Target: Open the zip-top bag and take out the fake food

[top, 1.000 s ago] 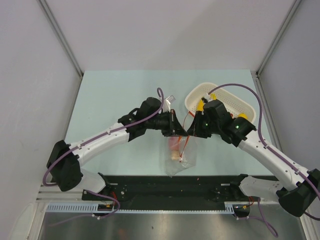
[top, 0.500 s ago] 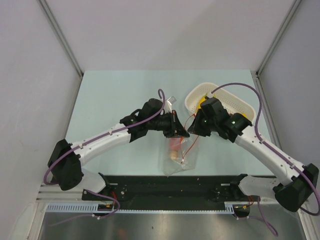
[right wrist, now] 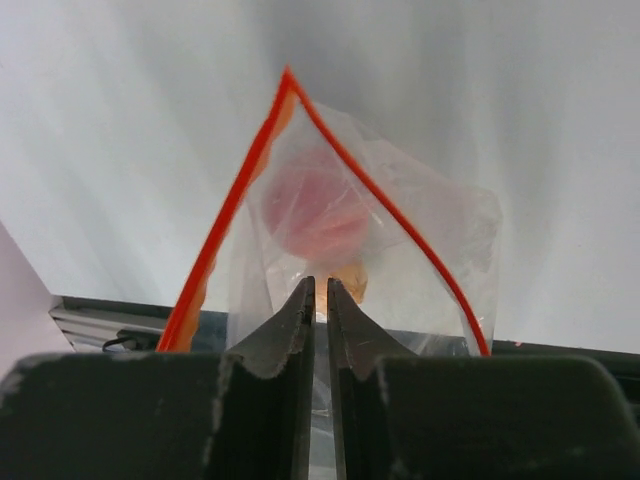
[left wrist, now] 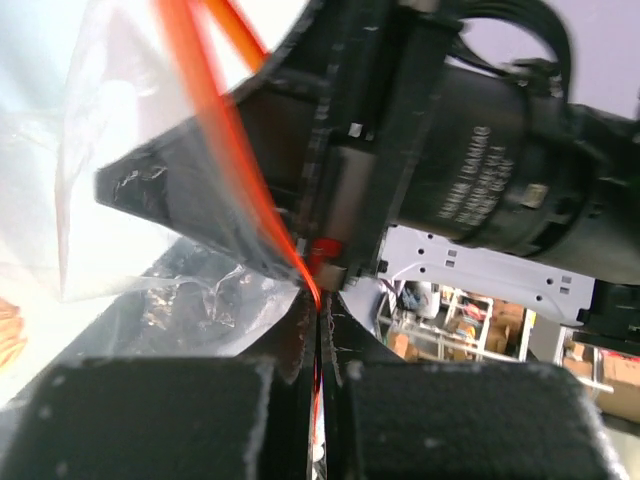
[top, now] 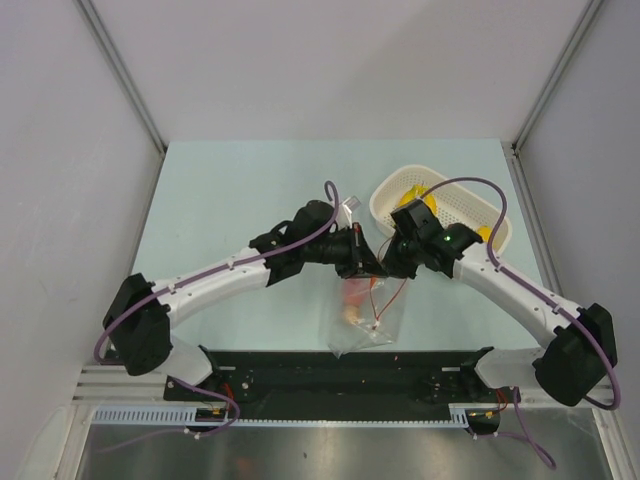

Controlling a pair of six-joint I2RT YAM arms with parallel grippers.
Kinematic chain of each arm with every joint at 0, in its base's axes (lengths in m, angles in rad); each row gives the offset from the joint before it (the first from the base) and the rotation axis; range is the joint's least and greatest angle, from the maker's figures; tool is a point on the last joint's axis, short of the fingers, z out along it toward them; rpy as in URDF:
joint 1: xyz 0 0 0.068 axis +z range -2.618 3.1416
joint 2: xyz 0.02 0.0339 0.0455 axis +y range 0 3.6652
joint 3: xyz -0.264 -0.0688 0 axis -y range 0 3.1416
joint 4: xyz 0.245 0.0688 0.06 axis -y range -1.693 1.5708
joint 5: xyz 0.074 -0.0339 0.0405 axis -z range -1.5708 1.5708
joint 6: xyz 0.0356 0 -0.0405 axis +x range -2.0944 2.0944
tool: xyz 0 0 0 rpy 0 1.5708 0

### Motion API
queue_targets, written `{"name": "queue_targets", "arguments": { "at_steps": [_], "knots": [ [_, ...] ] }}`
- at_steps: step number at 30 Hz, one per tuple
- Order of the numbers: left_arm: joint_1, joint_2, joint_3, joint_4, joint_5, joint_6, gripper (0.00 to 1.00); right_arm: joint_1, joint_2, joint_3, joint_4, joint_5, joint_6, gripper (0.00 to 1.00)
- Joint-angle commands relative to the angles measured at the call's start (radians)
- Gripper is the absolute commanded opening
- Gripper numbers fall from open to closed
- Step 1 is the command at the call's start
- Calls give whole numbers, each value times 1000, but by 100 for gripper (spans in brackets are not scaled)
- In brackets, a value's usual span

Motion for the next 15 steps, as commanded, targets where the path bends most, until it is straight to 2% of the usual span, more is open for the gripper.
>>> {"name": "queue_targets", "arguments": {
  "at_steps": [1, 9, 15],
  "knots": [
    [-26, 27, 73, 114, 5, -51, 0, -11, -41, -58, 31, -21, -4, 12],
    [-43, 84, 98, 244, 37, -117, 0, -111, -118, -109, -38, 34, -15, 12],
    [-45, 60, 114, 229, -4, -86, 0, -111, -193, -131, -104, 113, -76, 13]
  ]
}}
